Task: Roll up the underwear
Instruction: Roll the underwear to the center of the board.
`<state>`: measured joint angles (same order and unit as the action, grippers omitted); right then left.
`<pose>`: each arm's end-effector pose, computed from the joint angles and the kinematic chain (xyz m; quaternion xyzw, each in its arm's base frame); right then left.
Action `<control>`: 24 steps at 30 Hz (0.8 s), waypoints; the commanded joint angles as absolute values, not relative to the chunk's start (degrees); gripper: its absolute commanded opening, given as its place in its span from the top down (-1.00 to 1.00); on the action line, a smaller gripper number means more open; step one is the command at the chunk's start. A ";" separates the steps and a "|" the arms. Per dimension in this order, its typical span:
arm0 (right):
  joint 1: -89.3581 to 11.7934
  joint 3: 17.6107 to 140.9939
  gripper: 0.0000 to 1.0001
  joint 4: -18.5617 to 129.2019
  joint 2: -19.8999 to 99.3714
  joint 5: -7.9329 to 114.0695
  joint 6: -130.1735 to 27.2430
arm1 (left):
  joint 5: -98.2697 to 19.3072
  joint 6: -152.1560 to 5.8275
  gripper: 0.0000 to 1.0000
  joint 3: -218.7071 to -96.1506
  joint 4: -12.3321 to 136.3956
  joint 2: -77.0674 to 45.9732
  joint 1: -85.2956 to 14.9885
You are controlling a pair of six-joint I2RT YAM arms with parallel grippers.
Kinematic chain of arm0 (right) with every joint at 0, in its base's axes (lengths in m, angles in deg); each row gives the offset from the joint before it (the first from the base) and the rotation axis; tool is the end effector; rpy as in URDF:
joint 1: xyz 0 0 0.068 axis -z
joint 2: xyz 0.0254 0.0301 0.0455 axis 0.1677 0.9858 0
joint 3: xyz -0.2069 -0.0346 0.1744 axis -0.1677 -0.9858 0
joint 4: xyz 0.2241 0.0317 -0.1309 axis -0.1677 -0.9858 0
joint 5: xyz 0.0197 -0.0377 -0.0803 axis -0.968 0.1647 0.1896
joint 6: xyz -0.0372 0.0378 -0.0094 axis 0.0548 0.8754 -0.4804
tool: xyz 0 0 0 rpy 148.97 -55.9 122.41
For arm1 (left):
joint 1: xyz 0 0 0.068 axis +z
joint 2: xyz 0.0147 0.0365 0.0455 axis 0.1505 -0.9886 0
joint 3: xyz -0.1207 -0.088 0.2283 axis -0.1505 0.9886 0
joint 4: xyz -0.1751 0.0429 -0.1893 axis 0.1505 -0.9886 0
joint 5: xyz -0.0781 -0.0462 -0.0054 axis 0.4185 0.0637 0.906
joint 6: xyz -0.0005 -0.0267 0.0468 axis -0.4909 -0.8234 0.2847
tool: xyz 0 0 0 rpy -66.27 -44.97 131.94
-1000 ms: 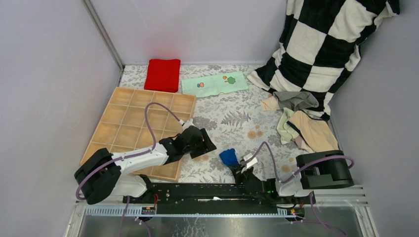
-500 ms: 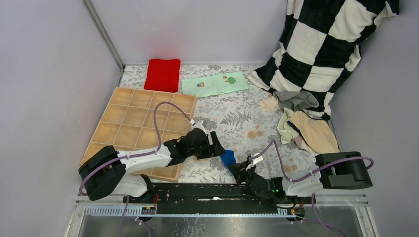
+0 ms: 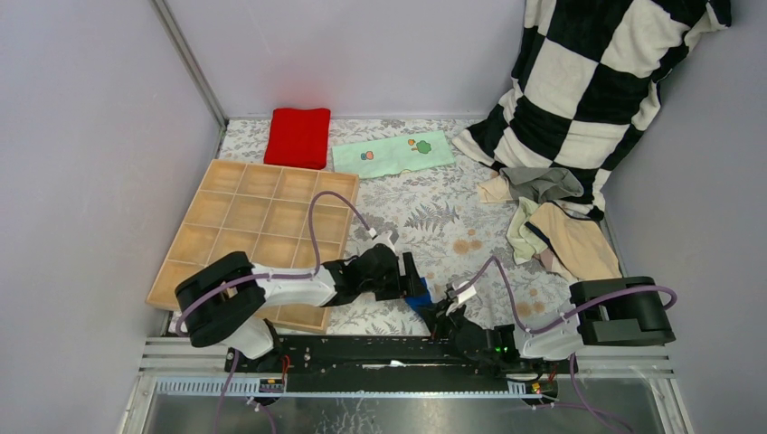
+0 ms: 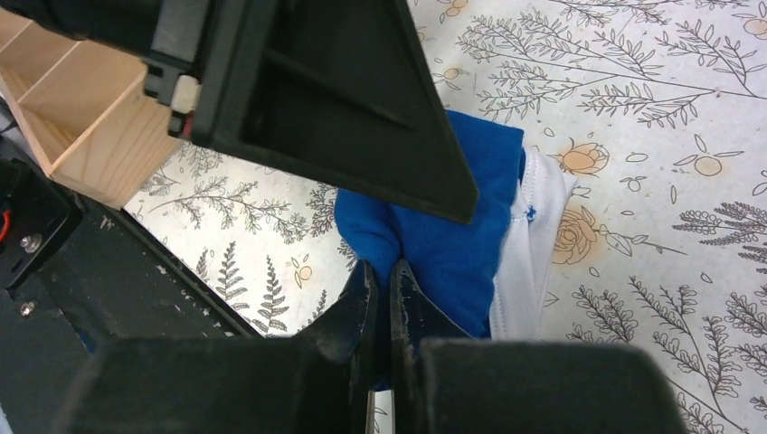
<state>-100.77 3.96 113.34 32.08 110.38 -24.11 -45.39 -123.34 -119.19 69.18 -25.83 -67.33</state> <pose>0.0238 0.1670 0.1232 -0.1219 0.7568 0.3329 0.5492 0.1440 -0.2397 0.1475 -0.0164 0.9150 -0.3588 0.1837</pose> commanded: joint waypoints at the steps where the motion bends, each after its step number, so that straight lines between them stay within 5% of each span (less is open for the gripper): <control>1: -100.58 2.73 1.00 113.82 33.10 109.10 -26.97 | -46.92 -124.50 -0.53 -120.65 72.05 -29.27 -68.21; 8: -100.60 2.57 1.00 113.07 31.64 107.20 -29.91 | -52.29 -126.92 -0.16 -121.00 69.52 -29.68 -68.16; 14: -100.58 3.40 0.89 109.05 29.57 107.73 -31.57 | -52.14 -126.71 0.61 -121.02 69.69 -30.46 -68.18; 18: -100.59 4.87 0.37 104.26 26.80 108.54 -34.82 | -52.16 -126.80 1.00 -120.79 69.10 -30.76 -68.17; 24: -100.62 8.81 -0.31 95.43 19.93 109.24 -43.91 | -53.09 -127.01 1.00 -120.50 66.88 -30.58 -68.16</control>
<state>-100.77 5.76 103.66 23.73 107.54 -35.95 -49.83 -127.54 -120.31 70.45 -29.52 -67.88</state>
